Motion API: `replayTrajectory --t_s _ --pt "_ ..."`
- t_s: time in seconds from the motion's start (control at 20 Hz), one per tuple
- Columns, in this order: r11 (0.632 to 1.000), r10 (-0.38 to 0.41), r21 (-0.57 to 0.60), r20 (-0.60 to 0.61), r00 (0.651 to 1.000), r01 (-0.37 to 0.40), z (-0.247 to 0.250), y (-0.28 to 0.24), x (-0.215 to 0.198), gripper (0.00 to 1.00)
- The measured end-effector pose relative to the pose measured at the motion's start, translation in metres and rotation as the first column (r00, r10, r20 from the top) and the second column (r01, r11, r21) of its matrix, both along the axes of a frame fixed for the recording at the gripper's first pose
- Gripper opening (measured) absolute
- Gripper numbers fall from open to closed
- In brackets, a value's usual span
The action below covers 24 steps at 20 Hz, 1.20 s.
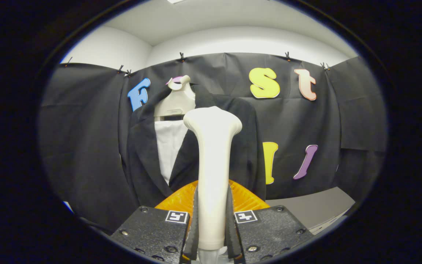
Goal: Iron the clothes twice with a garment steamer, once on the left side and once on the right side.
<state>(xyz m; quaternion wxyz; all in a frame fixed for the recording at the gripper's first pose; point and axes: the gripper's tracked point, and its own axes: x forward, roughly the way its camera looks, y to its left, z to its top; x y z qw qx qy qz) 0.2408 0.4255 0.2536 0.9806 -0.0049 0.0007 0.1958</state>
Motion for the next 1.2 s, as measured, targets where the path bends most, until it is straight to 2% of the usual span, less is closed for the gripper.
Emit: replayTrajectory --t_s 0.6,1.2 --pt "0.994 -0.065 -0.090 -0.074 0.995 0.058 -0.066 -0.028 0.005 0.33" --pt "0.983 -0.053 -0.182 -0.208 0.977 0.015 -0.168 -0.018 -0.010 0.33"
